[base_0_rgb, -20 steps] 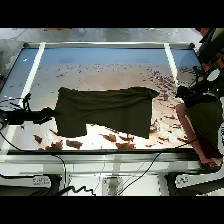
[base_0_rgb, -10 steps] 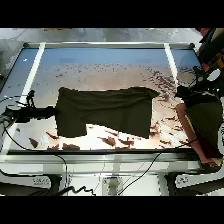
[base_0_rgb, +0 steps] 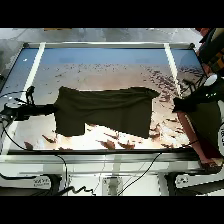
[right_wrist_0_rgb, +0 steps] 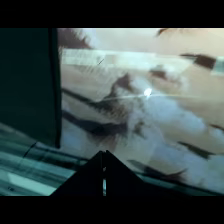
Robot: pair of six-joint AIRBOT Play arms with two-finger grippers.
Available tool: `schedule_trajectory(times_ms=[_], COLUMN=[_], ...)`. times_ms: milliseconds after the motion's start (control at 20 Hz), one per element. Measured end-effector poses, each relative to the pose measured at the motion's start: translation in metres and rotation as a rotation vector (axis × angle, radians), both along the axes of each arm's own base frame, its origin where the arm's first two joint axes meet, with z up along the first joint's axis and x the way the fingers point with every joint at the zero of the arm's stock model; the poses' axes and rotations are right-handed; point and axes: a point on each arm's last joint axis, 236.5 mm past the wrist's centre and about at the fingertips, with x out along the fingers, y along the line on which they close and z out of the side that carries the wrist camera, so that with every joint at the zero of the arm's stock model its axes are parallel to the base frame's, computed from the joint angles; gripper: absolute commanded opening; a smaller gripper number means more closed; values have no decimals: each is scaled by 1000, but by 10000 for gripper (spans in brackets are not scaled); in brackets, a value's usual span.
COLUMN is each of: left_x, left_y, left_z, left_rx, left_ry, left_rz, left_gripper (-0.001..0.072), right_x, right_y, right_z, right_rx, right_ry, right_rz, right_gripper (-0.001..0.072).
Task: Fold the clothes and pants, and hang the long-sleeved shirts on hangers.
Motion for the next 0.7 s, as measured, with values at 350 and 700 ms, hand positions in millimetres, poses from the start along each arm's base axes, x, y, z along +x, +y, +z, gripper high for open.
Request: schedule_trajectory(times_ms=[350, 700], left_x=[-1, -3], left_y=[-3, -6], left_z=[19, 21], left_rx=[8, -1], left_ry=[-33, -30], left_rz=[-18, -31], left_gripper=[15, 15], right_x=[-71, -86], right_y=[93, 145], right_z=[-57, -92], right_rx=[307, 304], right_ry=[170, 148], right_rz=[-87, -111], right_gripper=[386, 40])
